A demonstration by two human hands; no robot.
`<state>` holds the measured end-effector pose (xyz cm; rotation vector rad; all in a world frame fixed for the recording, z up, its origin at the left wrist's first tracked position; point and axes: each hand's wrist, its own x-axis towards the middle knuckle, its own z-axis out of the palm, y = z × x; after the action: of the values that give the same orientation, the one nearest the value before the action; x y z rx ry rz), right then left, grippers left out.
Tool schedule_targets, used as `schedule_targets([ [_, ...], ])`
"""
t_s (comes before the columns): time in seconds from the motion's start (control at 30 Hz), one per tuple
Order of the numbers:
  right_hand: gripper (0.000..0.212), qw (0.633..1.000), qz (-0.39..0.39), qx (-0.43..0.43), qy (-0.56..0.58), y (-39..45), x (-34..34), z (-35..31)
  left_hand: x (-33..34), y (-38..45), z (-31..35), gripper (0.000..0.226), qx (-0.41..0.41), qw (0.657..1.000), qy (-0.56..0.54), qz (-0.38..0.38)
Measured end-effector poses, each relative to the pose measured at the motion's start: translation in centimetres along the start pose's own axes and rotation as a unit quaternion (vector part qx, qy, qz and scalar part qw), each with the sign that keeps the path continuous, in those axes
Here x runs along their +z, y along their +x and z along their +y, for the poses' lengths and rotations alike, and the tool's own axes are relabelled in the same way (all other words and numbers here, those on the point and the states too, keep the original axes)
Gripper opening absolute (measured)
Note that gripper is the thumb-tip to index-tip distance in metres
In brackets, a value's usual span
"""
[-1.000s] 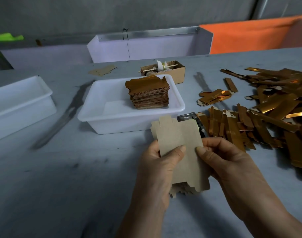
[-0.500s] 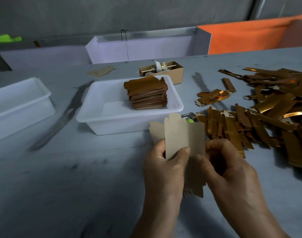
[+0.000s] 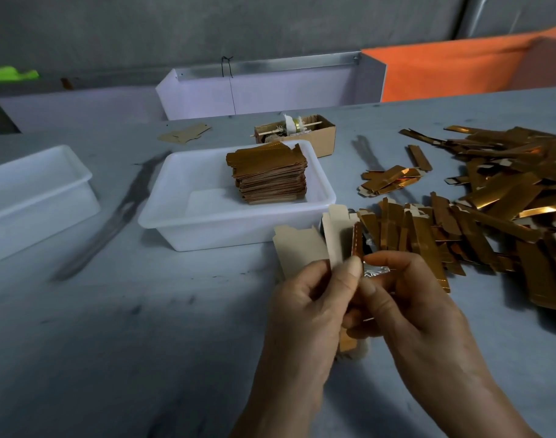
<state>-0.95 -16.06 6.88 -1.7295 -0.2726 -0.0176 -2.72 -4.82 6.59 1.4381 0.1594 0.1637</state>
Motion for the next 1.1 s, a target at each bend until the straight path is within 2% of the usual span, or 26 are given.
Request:
schedule_targets([
  [0.13, 0.036, 0.999, 0.009, 0.029, -0.026, 0.3, -0.6, -0.1, -0.6, 0.3, -0.2, 0.016, -0.002, 1.0, 0.024, 0.008],
  [0.2, 0.043, 0.998, 0.025, 0.041, -0.052, 0.7, -1.3, 0.2, -0.6, 0.2, 0.0, 0.016, -0.029, 0.999, 0.03, -0.023],
  [0.27, 0.044, 0.997, -0.007, 0.076, 0.008, 1.3, -1.7, 0.3, -0.6, 0.1, 0.3, 0.017, -0.047, 0.997, 0.038, -0.049],
  [0.33, 0.033, 0.987, -0.061, 0.118, 0.086, 1.7, -1.9, 0.3, -0.5, 0.0, 0.4, 0.016, -0.057, 0.995, 0.057, -0.053],
  [0.47, 0.019, 0.973, -0.071, 0.152, 0.156, 2.2, -1.8, 0.5, -0.4, 0.2, 0.2, 0.013, -0.076, 0.996, 0.04, 0.006],
  [0.67, 0.031, 0.972, -0.05, 0.173, 0.155, 2.2, -1.6, 0.9, -0.6, 0.3, -0.4, 0.004, -0.059, 0.995, 0.041, 0.064],
  [0.77, 0.03, 0.975, -0.035, 0.166, 0.142, 2.2, -1.4, 1.0, -0.4, 0.2, -0.5, 0.012, -0.027, 0.993, 0.076, 0.082],
  [0.83, 0.024, 0.978, -0.019, 0.162, 0.132, 2.2, -1.2, 1.0, 0.1, 0.0, -0.9, 0.014, 0.025, 0.984, 0.135, 0.114],
  [0.87, 0.019, 0.979, -0.01, 0.16, 0.129, 2.3, -1.1, 0.9, 0.3, -0.2, -0.9, 0.01, 0.059, 0.971, 0.19, 0.132],
  [0.93, 0.013, 0.98, 0.004, 0.155, 0.128, 2.3, -0.8, 0.8, 0.9, -0.7, -0.7, 0.018, 0.154, 0.907, 0.364, 0.147],
  [1.03, 0.022, 0.98, 0.011, 0.149, 0.133, 2.0, -0.2, 0.6, 2.1, -1.2, -0.6, 0.039, 0.184, 0.797, 0.565, 0.114],
  [1.1, 0.034, 0.978, 0.017, 0.152, 0.141, 2.0, 0.0, 0.6, 2.7, -1.3, -0.4, 0.032, 0.184, 0.746, 0.629, 0.117],
])
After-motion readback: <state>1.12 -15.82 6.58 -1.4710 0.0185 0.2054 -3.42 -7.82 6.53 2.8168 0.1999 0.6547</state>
